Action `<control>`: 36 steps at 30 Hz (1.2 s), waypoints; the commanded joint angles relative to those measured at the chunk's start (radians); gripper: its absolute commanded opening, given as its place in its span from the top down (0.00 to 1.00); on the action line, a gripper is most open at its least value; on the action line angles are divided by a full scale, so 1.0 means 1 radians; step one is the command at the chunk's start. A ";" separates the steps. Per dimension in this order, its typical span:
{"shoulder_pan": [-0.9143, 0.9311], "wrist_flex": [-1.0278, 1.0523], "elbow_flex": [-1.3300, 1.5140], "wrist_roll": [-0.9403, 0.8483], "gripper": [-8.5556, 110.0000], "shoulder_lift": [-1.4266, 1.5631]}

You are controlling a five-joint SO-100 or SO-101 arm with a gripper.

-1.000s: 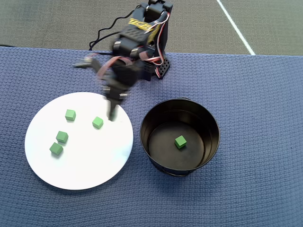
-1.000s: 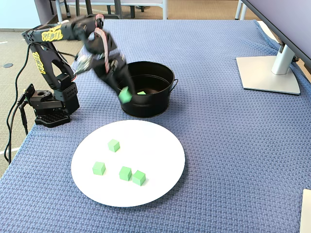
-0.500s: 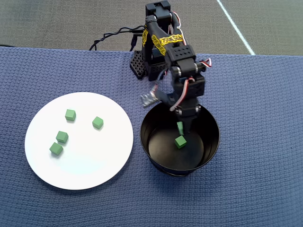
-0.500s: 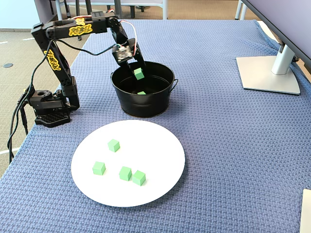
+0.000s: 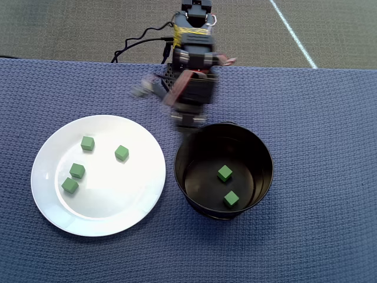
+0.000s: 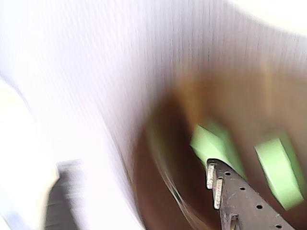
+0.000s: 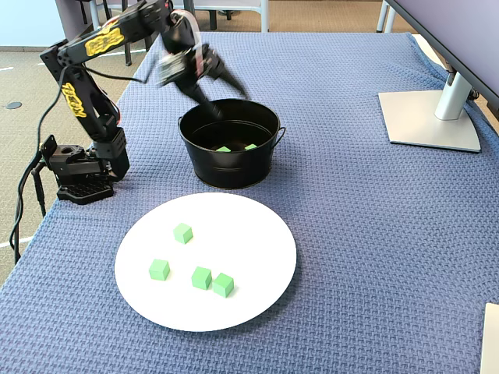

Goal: Pick up the green cubes from the white plate and place them in the black recipient

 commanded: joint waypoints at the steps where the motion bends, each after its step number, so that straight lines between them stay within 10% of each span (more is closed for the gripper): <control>1: 0.298 -0.014 0.006 0.054 0.80 -0.017; 36: 0.454 -0.212 0.262 -0.055 0.74 -0.474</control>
